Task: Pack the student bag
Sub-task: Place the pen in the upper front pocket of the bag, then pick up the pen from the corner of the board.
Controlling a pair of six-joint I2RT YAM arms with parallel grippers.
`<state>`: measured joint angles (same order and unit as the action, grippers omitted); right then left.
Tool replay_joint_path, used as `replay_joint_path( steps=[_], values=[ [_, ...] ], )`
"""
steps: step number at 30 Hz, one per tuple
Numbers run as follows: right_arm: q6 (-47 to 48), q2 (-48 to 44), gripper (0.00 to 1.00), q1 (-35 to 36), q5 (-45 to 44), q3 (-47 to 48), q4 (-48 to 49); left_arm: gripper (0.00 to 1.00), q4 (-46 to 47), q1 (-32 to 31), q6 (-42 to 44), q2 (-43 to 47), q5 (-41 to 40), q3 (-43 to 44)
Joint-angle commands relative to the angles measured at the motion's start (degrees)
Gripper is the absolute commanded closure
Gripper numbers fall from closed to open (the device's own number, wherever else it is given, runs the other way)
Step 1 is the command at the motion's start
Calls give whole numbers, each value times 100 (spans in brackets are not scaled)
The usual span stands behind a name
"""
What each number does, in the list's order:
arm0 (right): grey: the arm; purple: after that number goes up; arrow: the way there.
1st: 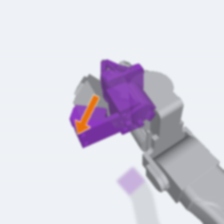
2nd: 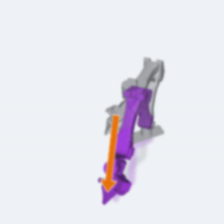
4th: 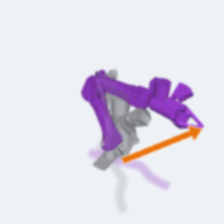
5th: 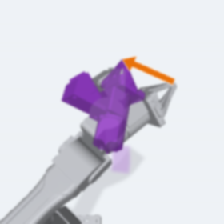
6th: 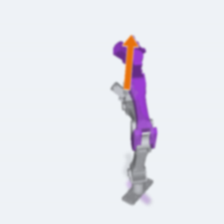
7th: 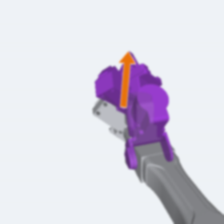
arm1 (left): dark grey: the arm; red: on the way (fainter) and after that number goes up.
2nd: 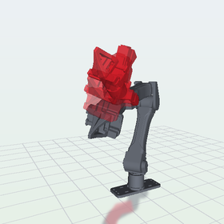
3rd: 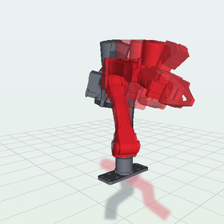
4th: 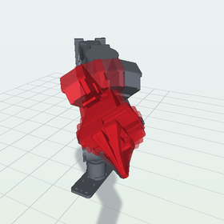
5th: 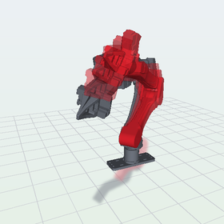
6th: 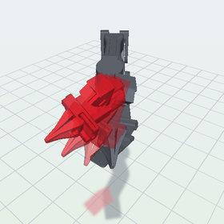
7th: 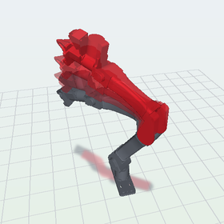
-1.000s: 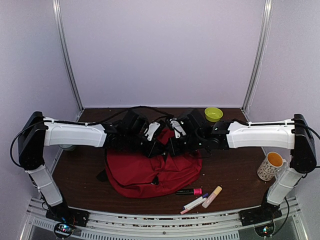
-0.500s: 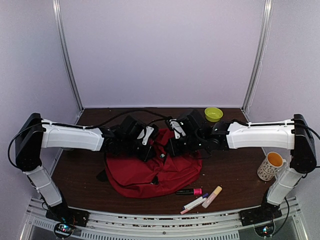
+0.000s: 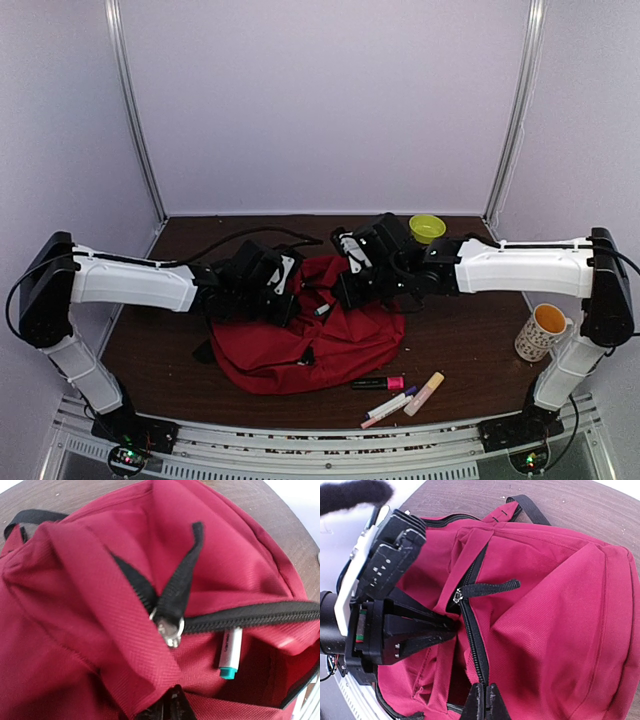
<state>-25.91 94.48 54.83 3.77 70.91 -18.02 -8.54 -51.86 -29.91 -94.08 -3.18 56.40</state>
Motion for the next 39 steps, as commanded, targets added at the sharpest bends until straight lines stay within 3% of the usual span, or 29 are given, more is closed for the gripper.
replay_joint_path(
  steps=[1, 16, 39],
  values=[
    [100, -193, 100, -31, -331, 151, -255, 92, -915, 88, -192, 140, -485, -402],
    [-28, 320, 100, -32, 150, 133, 56, 86, -186, -140, 144, 544, 549, -130],
    [-31, -23, 64, -26, 685, 290, 103, 85, -405, -264, 221, 834, 427, -13]
  ],
)
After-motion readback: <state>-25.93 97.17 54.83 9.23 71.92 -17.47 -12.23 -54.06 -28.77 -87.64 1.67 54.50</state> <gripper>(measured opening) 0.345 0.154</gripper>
